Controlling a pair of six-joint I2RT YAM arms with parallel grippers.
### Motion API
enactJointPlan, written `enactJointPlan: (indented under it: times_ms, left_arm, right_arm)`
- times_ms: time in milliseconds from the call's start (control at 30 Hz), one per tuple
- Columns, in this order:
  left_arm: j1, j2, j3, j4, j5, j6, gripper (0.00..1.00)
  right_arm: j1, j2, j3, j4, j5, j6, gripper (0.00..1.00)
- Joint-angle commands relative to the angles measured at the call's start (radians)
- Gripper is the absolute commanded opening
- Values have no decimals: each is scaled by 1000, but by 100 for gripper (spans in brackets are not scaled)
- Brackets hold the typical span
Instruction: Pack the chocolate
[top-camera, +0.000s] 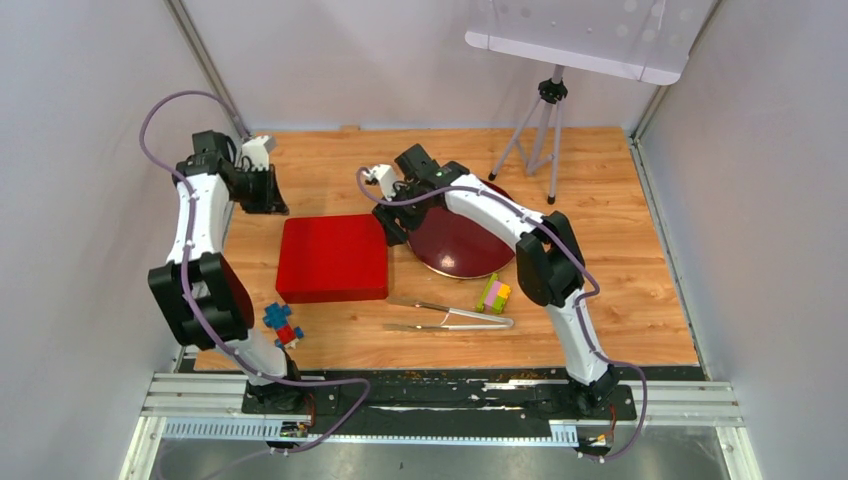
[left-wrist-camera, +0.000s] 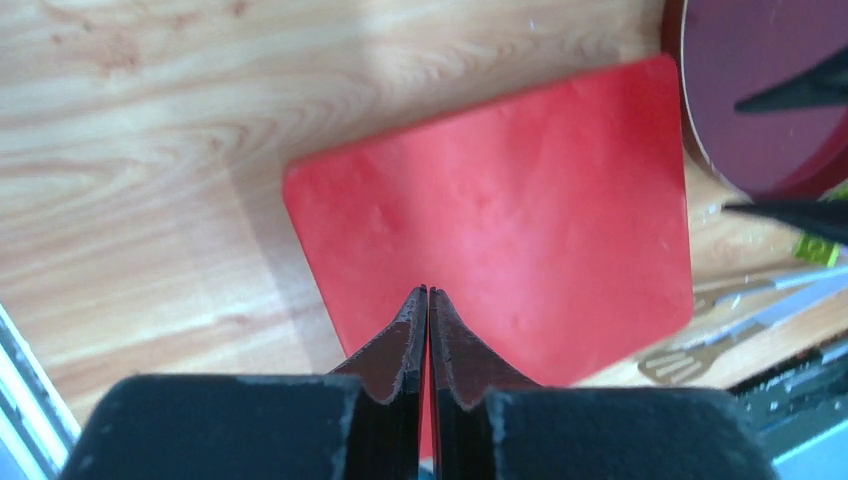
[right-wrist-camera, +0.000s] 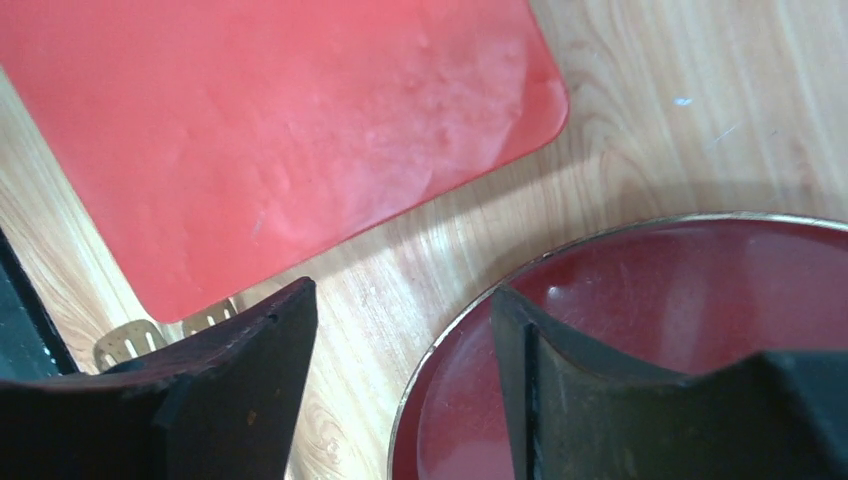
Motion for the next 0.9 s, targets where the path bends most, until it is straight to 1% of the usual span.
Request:
enactJointPlan:
  times_ms: [0,100,167,267,367,467,533,600,700,800,867]
  left_arm:
    - [1,-97,-78,-210,-11,172,9]
    - [3,-140,-170,-278,-59,252,8]
    - [8,-161,-226,-283,-96,283,7]
    - [11,-177,-338,-224,-152,287,7]
    - [11,-134,-407,-160,-208,277,7]
    - [11,-86,-395,-122,-235,268,6]
    - [11,-76,-373,-122,-240,269,6]
    - [11,-74,-350,-132,-240,273,6]
    - [10,-92,-288,-177,-192,269,6]
    - [11,-157,-194,-189,-78,253,8]
    - [7,-219,-158,-128,-3,219,13]
  right_arm:
    - [25,-6,127,17,-57,-30,60]
    - [24,43,191,35,-64,-15,50]
    - [26,73,218,49,-65,-7,47]
    - [27,137,234,66,-52,14,46]
    - [29,221,237,53,-35,19,43]
    - [29,268,214,38,-9,-11,42]
    - [27,263,210,29,9,-36,42]
    - [19,235,219,30,8,-39,42]
    - [3,165,257,21,-5,-50,44]
    - [-17,33,261,22,-13,-90,51]
    - [-34,-50,252,18,4,-116,60]
